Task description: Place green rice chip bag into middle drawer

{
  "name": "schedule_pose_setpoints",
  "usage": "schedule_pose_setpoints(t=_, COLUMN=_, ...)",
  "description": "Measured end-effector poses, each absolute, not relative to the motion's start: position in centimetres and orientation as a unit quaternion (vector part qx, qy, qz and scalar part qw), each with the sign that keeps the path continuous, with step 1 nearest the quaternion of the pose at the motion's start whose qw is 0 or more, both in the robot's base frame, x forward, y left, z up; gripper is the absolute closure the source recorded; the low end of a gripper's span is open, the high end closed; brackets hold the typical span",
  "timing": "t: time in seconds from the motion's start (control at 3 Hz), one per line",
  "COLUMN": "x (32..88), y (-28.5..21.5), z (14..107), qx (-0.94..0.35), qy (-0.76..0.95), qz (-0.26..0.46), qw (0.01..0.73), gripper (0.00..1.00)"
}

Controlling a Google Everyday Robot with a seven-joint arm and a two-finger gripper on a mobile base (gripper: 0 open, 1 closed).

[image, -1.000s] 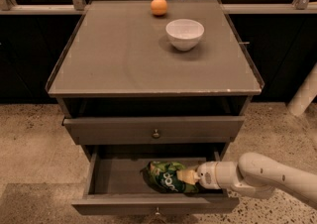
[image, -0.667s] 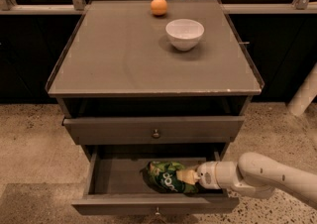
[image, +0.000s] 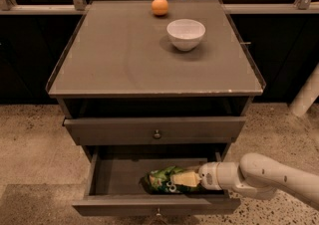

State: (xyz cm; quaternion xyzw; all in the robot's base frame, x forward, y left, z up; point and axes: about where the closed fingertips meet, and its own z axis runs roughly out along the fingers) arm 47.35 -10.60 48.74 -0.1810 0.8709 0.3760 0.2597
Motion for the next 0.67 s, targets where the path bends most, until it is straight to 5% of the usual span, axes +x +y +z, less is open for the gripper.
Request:
schedule_pose_setpoints(t=0.33, x=47.35, y=-10.6, z=48.73, qx=-0.181, qy=0.871, qz=0.376, qw=0.26, gripper=0.0)
schedule_pose_setpoints(t=0.67, x=47.35, y=-10.59, z=48.73, qx=-0.181, qy=0.871, qz=0.376, qw=0.26, gripper=0.0)
